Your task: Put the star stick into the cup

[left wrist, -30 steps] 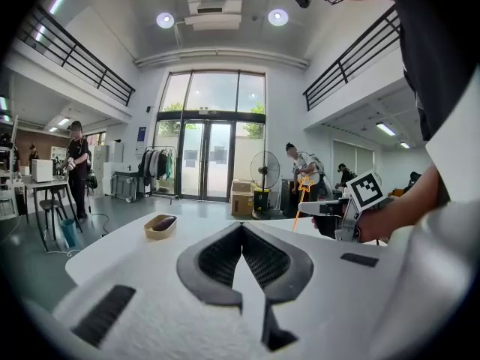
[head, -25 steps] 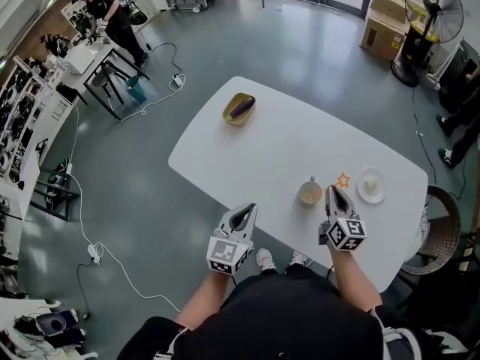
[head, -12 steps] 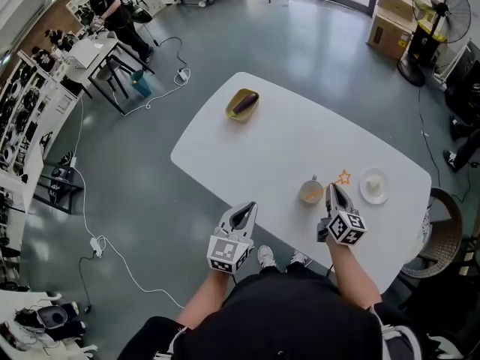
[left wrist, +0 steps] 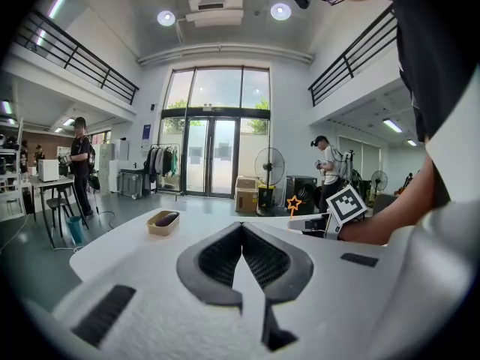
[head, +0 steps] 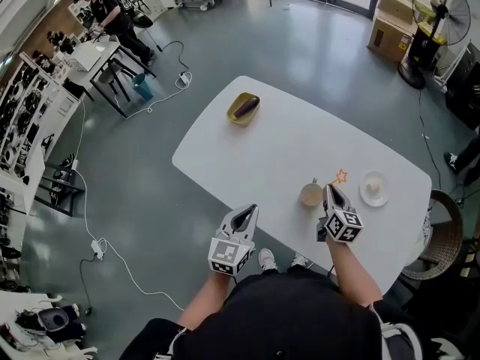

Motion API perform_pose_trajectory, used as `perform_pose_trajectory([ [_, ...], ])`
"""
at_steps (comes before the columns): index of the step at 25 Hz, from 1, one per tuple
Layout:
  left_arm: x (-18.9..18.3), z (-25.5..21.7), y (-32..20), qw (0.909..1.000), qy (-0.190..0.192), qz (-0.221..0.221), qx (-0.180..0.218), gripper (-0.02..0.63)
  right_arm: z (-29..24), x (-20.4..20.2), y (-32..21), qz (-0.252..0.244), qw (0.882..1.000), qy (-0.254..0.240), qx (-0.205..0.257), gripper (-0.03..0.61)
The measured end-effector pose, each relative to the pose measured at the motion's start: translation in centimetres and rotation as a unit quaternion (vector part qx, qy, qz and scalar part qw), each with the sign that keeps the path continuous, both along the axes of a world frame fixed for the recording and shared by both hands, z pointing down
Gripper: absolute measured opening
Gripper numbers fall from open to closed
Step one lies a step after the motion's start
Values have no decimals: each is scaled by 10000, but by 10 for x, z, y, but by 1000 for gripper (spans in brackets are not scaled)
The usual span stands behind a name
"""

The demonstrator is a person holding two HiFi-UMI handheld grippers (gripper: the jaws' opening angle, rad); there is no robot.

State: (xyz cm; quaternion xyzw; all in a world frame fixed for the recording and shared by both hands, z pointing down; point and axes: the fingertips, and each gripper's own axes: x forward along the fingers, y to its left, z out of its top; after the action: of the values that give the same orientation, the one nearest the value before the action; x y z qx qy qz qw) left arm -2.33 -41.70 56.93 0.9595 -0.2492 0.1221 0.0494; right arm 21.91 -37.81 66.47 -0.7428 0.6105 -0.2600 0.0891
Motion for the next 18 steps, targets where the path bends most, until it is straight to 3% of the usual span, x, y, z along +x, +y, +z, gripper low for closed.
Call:
perform_pose_trajectory([
  [10,3,4,-3,9999,127,38,-52,8,-17,11,18,83,9998,27,184,78],
  [14,12,5,-2,9997,180,140,-89,8,-14,5,24,-144,9998,67,87,95],
  [18,20,3,0,9994,208,251,-92,8,-5,-10,23,-442,9988,76,-174,164],
])
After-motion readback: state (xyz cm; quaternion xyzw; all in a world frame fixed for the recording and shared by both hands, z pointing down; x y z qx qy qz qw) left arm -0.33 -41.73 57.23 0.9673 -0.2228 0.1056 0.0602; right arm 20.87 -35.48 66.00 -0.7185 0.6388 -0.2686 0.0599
